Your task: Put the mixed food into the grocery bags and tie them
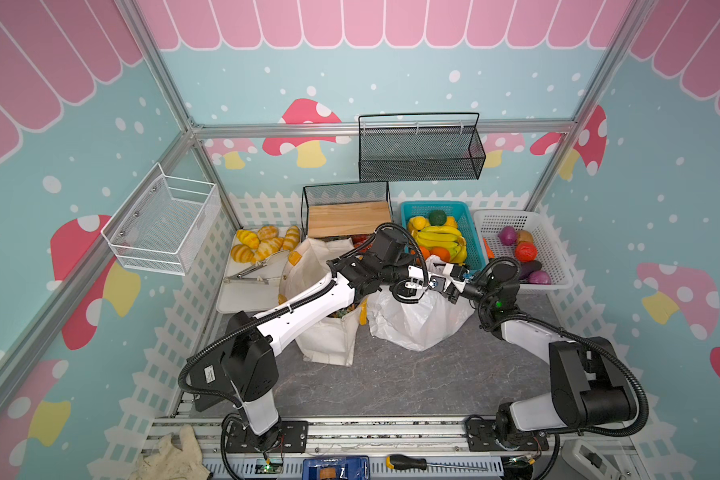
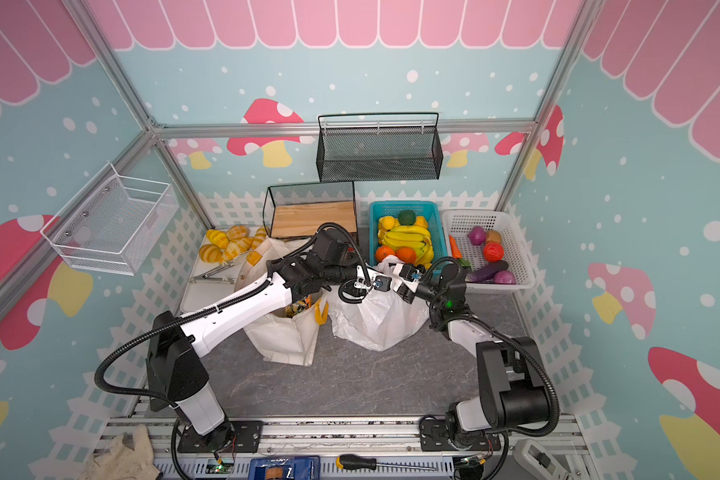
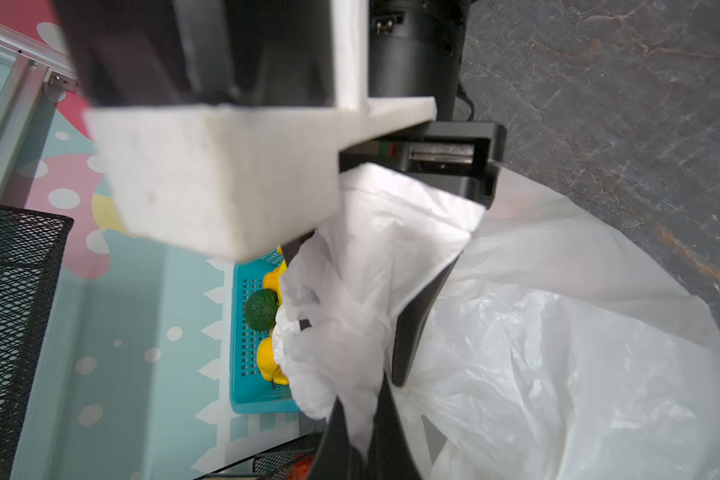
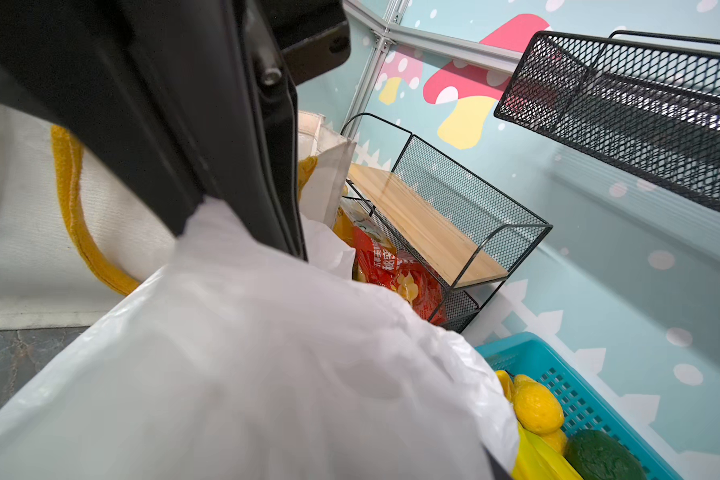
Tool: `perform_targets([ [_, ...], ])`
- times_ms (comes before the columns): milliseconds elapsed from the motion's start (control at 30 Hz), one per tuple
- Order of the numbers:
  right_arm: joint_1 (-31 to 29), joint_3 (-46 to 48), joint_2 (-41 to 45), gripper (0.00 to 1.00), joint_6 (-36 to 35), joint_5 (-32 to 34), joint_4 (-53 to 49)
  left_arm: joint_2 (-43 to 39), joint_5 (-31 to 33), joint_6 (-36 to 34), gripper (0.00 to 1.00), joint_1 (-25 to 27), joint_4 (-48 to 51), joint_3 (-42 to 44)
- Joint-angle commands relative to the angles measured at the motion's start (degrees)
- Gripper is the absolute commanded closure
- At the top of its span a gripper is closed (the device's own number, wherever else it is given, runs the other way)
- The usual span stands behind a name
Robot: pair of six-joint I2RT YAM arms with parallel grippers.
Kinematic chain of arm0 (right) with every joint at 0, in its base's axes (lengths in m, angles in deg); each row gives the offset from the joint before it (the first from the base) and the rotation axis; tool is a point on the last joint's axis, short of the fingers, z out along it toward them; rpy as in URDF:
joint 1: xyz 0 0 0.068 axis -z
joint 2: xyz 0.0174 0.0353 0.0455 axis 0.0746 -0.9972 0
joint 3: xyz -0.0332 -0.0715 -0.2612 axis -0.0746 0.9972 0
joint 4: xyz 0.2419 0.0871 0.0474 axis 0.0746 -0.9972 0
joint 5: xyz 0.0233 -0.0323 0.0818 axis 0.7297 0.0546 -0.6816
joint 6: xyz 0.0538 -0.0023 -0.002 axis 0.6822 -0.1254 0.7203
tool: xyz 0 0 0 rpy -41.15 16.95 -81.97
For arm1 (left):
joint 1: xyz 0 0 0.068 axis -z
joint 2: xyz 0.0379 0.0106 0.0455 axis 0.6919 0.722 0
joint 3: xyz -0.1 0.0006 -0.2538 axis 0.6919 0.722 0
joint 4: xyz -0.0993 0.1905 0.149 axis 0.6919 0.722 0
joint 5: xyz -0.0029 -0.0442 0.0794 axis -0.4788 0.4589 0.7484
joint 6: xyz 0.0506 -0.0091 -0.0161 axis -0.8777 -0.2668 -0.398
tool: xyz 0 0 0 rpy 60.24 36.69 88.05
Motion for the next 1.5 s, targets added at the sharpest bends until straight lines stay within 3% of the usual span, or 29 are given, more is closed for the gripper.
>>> perform_targets([
  [0, -0.58, -2.08, -1.34, 0.54, -0.45, -2.47, 0.51, -0.09, -2.50, -2.00, 1.00, -0.01, 1.94, -1.84],
  [233, -2.15, -2.33, -2.47, 0.66, 1.47, -3.77, 2.56, 0.83, -1.69, -1.73, 1.00, -0.01, 2.12, -2.19],
  [467, -2.12, 1.49, -1.12, 1.00, 6.89, -0.88, 8.80, 1.40, 0.62, 0.35, 0.99, -0.01, 2.11, -3.06],
  [700, -2.19, 8.86, 3.77, 1.00, 12.59, 5.42, 15.16, -0.11, 5.90, 8.23, 0.62, -0.51, 3.39, -3.86],
  [900, -2.24, 13.24, 9.85, 1.00, 14.81, 11.31, 14.27, -0.32, 2.45, 13.69, 0.49, -3.15, 11.80, -5.22],
  [1067, -3.17, 14.27, 13.49, 1.00, 15.15, 15.56, 10.86, 2.79, 1.76, 16.14, 0.53, -3.52, 16.82, -9.09],
  [1200, -4.13, 14.48, 14.68, 1.00, 15.95, 17.06, 9.51, 3.95, 0.35, 17.70, 0.68, -3.53, 17.24, -10.58],
  [1333, -4.74, 14.01, 14.12, 1.00, 18.53, 15.66, 9.98, 4.15, -2.01, 18.97, 0.75, -3.53, 17.09, -10.70],
  [1467, -5.35, 13.70, 13.69, 1.00, 21.15, 13.82, 9.61, 4.39, 0.12, 23.24, 0.94, -3.53, 16.88, -12.38],
])
